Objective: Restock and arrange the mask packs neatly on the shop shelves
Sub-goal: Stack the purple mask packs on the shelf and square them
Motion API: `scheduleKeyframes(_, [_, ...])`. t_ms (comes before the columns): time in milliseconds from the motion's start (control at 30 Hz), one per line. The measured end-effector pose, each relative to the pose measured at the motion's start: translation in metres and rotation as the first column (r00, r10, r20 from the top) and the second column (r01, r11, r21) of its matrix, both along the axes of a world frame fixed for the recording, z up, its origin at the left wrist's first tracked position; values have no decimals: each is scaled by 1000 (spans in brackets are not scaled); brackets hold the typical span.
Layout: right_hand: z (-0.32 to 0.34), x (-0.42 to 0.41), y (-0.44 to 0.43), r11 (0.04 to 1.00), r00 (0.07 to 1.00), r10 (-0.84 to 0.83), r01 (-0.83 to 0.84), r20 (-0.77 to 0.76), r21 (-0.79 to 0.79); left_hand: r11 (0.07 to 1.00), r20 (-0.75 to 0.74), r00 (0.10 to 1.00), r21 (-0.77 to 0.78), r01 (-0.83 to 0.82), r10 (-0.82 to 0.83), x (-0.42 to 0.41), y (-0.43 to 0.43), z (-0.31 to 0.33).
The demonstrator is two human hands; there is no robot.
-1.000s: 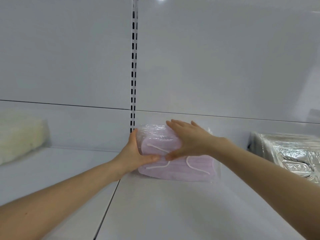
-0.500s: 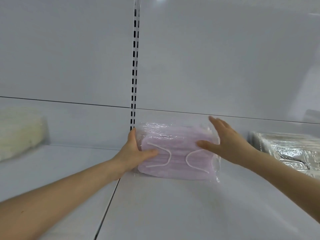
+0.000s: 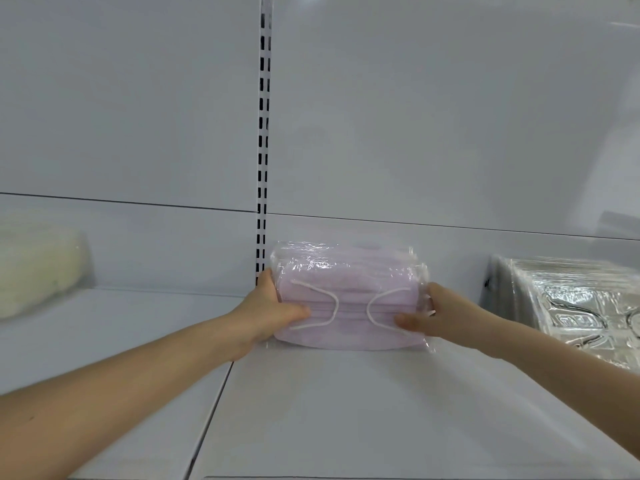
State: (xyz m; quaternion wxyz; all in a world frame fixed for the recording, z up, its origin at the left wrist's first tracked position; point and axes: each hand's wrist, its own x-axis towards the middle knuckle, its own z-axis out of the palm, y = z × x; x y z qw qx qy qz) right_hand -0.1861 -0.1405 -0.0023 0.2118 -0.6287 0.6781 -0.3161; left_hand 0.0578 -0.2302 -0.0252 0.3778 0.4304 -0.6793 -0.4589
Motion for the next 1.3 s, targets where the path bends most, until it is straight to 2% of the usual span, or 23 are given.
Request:
scheduleKeyframes(167, [-13,-6,-6,997,995,-82,82,-52,-16,999,29,999,-32,-30,31,1,2,-2])
scheduleKeyframes(400, [-18,-12,-4,995,995,-95,95,-1,-15,1000,106,994,15,-28,26,13,7,0])
scheduleKeyframes(600, [-19,-10,-7,993,995,-95,92,-34,-80,999,121,991,-11,-52,53,9,5,0])
scheduleKeyframes(733, [-16,-11,-6,996,997,-71,69,-24,-49,996,130,990,61,-59,51,9,5,5])
scheduleKeyframes(900, [-2,-6,-4,995,991,66,-73,118,60,984,158,987,173,-30,3,5,7,15])
scheduleKeyframes(1000, [0,-8,-9,991,992,37,-52,118,122,976,173,985,214,-33,-5,4,5,19])
scheduleKeyframes(1133, [4,-11,-9,980,980,-21,-19,197,198,971,113,993,235,-46,20,7,8,21])
scheduleKeyframes(1300, [-3,-13,-16,980,969,-117,77,217,185,974,97,988,181,-139,123,9,9,14])
